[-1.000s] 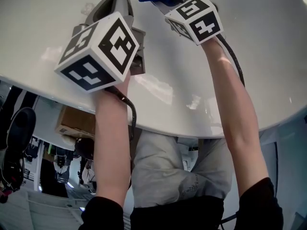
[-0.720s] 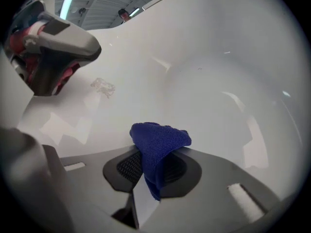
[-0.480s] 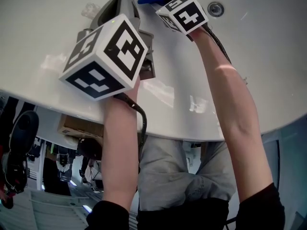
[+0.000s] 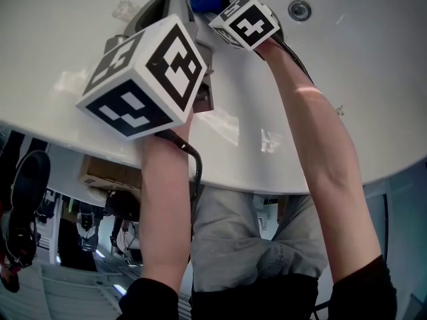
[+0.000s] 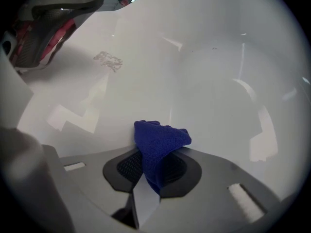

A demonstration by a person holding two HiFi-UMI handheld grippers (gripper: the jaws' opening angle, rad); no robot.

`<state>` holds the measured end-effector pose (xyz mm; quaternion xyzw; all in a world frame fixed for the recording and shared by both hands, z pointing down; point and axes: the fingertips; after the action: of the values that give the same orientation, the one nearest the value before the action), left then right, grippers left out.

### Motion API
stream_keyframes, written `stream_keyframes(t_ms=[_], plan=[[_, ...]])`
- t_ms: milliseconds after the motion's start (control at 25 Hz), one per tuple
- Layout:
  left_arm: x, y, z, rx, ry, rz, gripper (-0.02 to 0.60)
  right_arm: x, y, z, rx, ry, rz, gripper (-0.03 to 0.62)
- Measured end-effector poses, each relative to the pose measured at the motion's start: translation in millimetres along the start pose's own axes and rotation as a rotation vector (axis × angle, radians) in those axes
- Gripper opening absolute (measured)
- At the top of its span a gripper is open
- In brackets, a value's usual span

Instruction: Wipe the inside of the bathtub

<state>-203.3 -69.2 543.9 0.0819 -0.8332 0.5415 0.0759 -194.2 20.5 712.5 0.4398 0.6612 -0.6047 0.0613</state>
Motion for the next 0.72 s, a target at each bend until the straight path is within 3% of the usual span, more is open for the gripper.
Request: stream_keyframes(t_ms=[720], plan=[[-9.3,40.0,11.0,-0.004,0.01,0.017,0.002,63.3,42.6,-13.5,-0.003,-0.017,0.101,0.075]])
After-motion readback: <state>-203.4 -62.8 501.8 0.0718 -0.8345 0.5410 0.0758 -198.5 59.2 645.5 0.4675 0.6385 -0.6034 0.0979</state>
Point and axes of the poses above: the fingertips, and each gripper's own axes: y backward along the fingers, x to its left, z out of its top, and after that the axes turned 8 degrees about -y, right-handed
